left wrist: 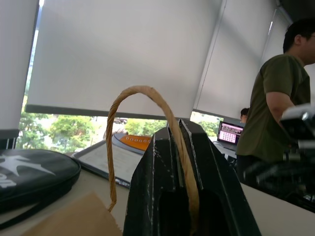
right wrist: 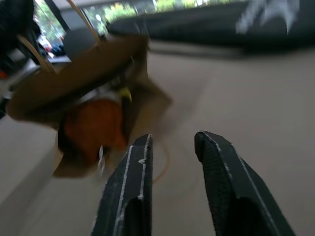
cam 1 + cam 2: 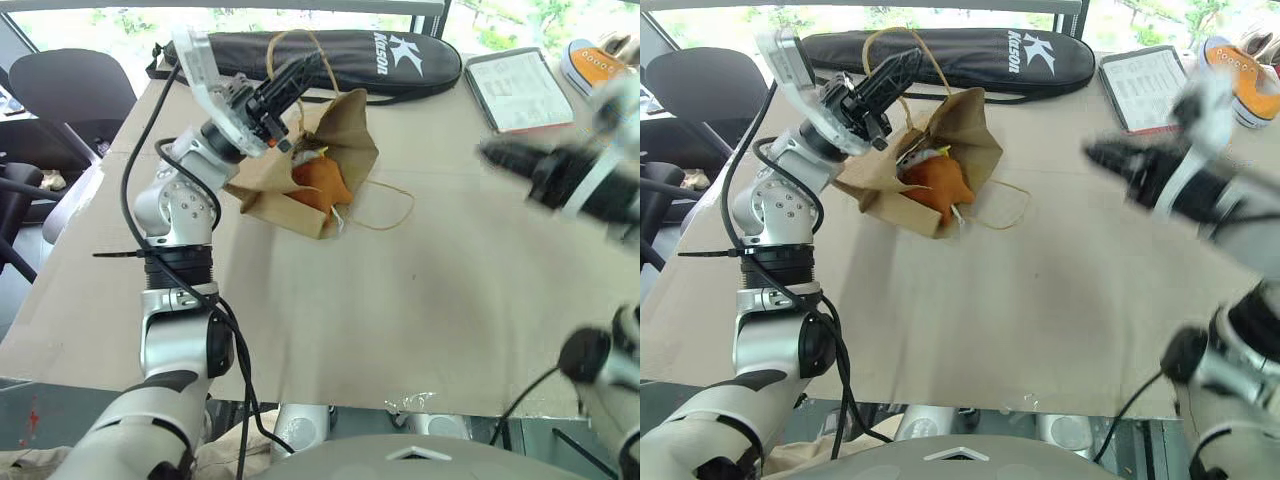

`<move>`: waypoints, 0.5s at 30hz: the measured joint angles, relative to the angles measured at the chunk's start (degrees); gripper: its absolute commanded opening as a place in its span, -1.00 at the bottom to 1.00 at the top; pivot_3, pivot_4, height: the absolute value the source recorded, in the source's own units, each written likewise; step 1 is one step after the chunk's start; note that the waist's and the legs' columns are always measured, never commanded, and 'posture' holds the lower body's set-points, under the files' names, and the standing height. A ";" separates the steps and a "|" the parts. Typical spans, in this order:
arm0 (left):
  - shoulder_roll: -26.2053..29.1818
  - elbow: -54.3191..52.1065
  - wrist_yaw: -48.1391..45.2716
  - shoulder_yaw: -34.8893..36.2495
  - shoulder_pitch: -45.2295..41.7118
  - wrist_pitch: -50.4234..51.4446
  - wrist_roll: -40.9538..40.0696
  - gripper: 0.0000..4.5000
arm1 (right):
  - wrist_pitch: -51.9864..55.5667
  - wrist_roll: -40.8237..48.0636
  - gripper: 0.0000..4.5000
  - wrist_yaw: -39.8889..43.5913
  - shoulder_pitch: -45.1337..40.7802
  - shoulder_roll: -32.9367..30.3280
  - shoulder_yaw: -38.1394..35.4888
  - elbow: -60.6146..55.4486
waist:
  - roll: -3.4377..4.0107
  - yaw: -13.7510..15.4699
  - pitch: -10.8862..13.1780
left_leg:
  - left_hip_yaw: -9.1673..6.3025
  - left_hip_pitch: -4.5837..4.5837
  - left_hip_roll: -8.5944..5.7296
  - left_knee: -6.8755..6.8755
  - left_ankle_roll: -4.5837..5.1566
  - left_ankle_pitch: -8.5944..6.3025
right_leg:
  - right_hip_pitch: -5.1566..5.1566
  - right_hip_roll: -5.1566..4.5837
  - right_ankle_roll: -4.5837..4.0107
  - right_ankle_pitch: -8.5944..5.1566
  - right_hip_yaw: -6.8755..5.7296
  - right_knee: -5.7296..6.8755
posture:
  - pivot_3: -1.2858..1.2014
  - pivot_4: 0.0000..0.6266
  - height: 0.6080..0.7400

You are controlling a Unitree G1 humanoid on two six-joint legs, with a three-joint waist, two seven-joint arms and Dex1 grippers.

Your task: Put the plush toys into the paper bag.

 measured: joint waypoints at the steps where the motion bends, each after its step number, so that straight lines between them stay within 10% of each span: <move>1: -0.24 0.11 -0.07 -0.20 0.01 0.00 0.20 -1.00 | -0.04 -0.08 0.27 -0.29 0.96 0.04 0.27 -0.70 | 0.00 -0.11 0.00 | 0.04 0.00 0.00 -0.01 -0.02 0.02 | -0.04 0.01 0.00 0.01 0.06 0.02 | 0.03 -0.52 1.00; 3: -0.38 0.04 -0.46 -0.60 -0.01 0.01 0.22 -1.00 | -0.38 0.29 0.69 -1.23 3.21 1.68 0.38 -2.66 | -0.04 -0.26 -0.02 | 0.01 0.10 0.06 -0.01 -0.07 0.04 | 0.00 0.12 0.00 0.01 0.06 0.04 | 0.03 -0.52 1.00; 15: -0.57 -6.46 0.33 -0.27 3.55 2.84 -1.33 -1.00 | -12.99 -8.69 0.69 -5.19 5.36 15.05 12.06 11.36 | -0.04 -0.03 -0.03 | -0.12 0.04 0.02 -0.03 -0.15 0.09 | -0.01 0.17 -0.01 0.01 0.03 0.02 | 0.03 -0.52 1.00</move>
